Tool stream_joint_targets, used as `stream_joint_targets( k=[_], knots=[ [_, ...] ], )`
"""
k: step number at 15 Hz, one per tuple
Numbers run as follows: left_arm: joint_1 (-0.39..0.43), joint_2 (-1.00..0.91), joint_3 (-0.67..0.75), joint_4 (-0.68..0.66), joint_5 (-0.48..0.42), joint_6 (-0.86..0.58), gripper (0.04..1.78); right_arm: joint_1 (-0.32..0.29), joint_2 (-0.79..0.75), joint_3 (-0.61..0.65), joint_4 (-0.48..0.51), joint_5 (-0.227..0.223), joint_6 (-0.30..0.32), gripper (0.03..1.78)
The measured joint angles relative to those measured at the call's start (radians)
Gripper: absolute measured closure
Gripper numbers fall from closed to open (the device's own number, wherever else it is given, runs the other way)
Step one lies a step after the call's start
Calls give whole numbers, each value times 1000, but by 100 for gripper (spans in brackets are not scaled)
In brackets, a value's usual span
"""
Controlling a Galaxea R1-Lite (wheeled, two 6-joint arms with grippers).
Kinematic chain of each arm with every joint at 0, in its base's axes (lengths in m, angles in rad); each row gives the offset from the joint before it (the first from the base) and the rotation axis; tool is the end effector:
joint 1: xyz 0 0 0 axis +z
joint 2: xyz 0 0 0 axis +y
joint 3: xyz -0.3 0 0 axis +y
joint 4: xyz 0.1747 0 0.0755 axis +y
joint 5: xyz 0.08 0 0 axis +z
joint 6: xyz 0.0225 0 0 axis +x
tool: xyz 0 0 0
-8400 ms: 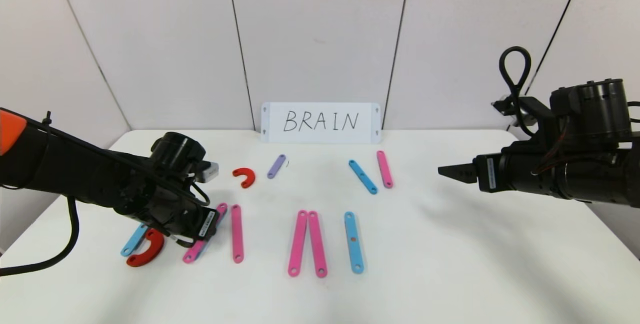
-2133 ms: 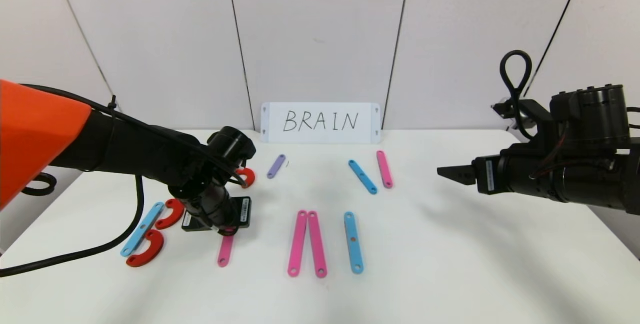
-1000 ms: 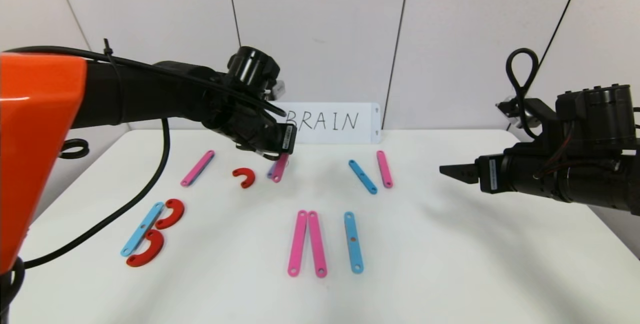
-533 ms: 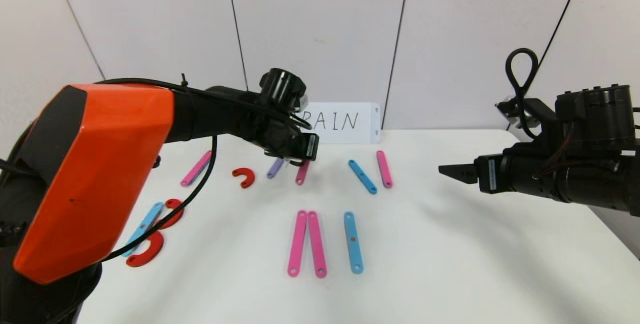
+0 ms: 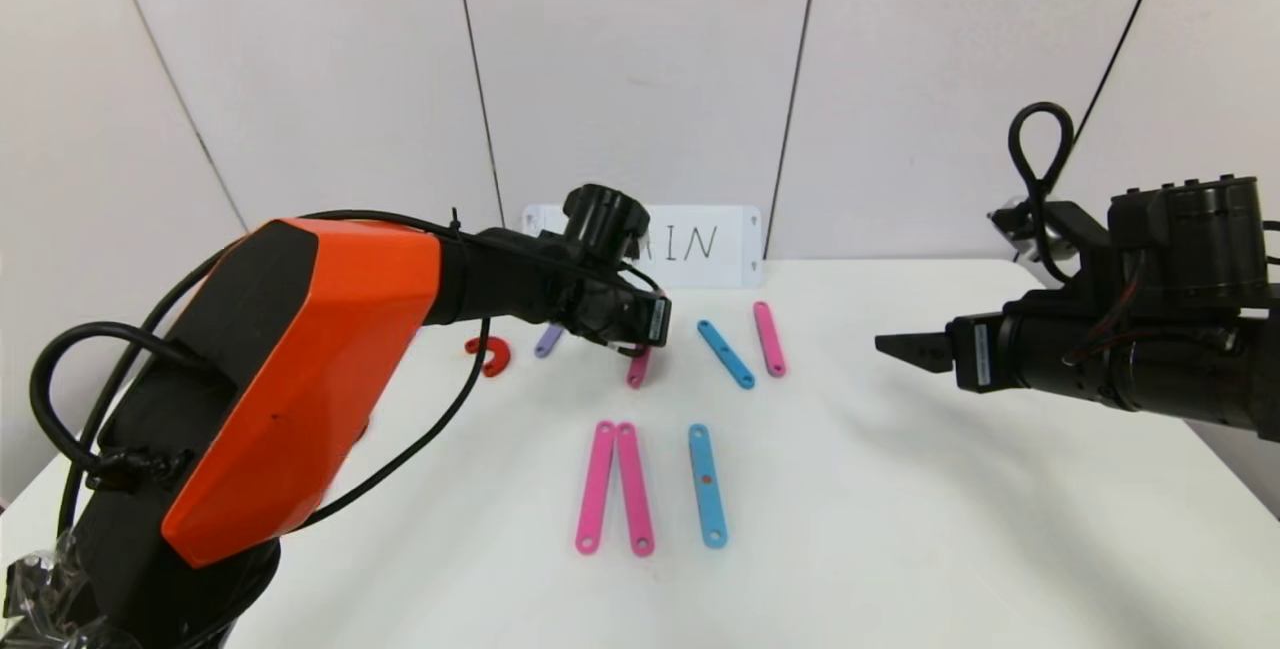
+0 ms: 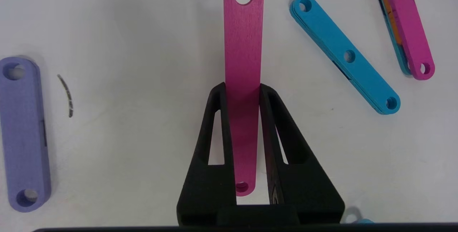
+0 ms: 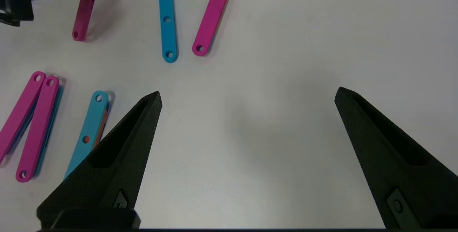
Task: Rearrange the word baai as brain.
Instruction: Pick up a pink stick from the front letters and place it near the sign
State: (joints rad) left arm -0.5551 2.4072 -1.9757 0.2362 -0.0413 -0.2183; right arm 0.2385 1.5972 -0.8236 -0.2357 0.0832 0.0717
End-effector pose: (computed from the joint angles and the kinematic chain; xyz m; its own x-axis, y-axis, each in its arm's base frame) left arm 0.4188 -0.2608 0.1331 0.6450 -0.4486 -0.6187 0.4270 0.8830 -0.1950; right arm 0.2654 0.0665 0.1794 0.8120 0.2829 -0.5106 -0.2683 0.9577 0.1040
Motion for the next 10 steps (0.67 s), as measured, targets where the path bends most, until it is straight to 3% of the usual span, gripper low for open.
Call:
stream_joint_targets(
  k=[4, 10],
  knots=[
    [-29, 28, 0, -36, 10, -36, 155, 0, -7, 6, 0, -1, -1, 11],
    [-48, 61, 0, -78, 96, -42, 154, -1, -11, 9, 0, -1, -1, 11]
  ],
)
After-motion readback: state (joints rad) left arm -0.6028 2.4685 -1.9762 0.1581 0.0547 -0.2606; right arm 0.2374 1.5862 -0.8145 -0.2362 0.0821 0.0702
